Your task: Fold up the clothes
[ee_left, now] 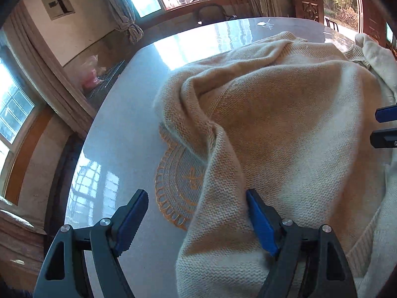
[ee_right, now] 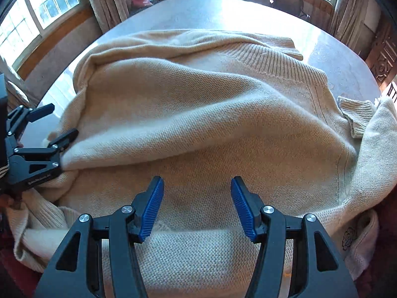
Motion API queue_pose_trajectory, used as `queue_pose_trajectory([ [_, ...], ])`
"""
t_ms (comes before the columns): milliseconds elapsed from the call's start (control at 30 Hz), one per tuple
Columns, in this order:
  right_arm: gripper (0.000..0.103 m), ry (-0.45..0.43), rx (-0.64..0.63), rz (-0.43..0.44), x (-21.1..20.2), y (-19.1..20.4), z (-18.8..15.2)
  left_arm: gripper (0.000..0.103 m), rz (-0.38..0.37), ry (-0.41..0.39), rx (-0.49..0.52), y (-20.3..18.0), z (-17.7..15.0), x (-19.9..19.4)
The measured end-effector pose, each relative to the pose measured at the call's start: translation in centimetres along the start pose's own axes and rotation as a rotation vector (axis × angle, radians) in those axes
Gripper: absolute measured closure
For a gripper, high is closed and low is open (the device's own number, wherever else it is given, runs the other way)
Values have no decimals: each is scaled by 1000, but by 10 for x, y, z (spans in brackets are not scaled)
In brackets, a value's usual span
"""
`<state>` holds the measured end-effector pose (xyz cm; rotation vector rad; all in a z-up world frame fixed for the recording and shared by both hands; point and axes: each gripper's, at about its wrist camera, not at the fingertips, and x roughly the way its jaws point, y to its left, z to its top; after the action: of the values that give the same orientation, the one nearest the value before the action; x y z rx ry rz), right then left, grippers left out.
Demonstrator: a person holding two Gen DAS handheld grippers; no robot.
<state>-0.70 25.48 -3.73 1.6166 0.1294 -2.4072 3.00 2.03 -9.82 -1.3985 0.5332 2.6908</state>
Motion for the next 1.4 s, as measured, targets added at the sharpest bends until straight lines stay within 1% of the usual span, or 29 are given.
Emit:
queue_pose_trajectory([
  [33, 43, 22, -13, -12, 2, -3, -10, 21, 5, -6, -1, 3, -9, -5],
  [133, 43, 22, -65, -17, -9, -4, -36, 21, 24, -28, 4, 10, -33, -17],
  [200, 43, 40, -73, -5, -17, -9, -53, 21, 18, -28, 6, 13, -43, -24],
  [333, 40, 71, -86, 1, -31, -21, -84, 22, -35, -11, 15, 16, -50, -34],
  [400, 40, 82, -74, 15, -37, -28, -95, 26, -36, -47, 19, 19, -43, -46],
  [433, 40, 93, -71, 30, -40, -31, -95, 28, -31, -81, 18, 21, -36, -54],
  [467, 40, 81, -57, 52, -46, -35, -92, 28, -25, -124, 17, 22, -25, -62],
  [567, 40, -70, 30, 94, -78, -53, -72, 28, -13, -237, 7, 22, 17, -78],
  [600, 40, -123, 58, 85, -86, -61, -59, 28, -17, -259, 2, 21, 33, -79],
  [700, 39, -162, 115, 0, -79, -79, -12, 28, -52, -239, -23, 7, 82, -65],
  [767, 39, -189, 153, -57, -75, -91, 20, 28, -97, -212, -31, -9, 107, -47],
  [800, 39, -202, 172, -86, -73, -97, 36, 28, -104, -191, -20, -20, 118, -35],
  [867, 39, -173, 182, -105, -55, -101, 51, 28, -84, -143, 25, -43, 134, -5],
  [967, 39, -129, 165, -149, -19, -100, 69, 28, -20, -63, 80, -65, 141, 37],
  [1000, 39, -118, 157, -162, -9, -99, 70, 28, 3, -44, 94, -70, 141, 49],
  [1067, 39, -84, 150, -190, 8, -98, 72, 26, 53, -61, 112, -73, 135, 61],
  [1133, 39, -50, 163, -179, 25, -100, 68, 26, 98, -120, 116, -71, 129, 63],
  [1167, 39, -58, 178, -174, 29, -101, 67, 25, 126, -142, 119, -68, 126, 64],
  [1200, 34, -67, 192, -169, 34, -102, 66, 24, 159, -160, 125, -65, 124, 67],
  [1233, 32, -66, 206, -162, 36, -103, 67, 23, 199, -174, 132, -61, 122, 70],
  [1267, 27, -73, 205, -165, 38, -102, 70, 17, 224, -178, 128, -57, 122, 73],
  [1333, 23, -76, 183, -167, 45, -98, 80, 12, 251, -168, 105, -45, 128, 81],
  [1400, 19, -79, 165, -159, 53, -95, 95, 12, 287, -166, 106, -36, 134, 89],
])
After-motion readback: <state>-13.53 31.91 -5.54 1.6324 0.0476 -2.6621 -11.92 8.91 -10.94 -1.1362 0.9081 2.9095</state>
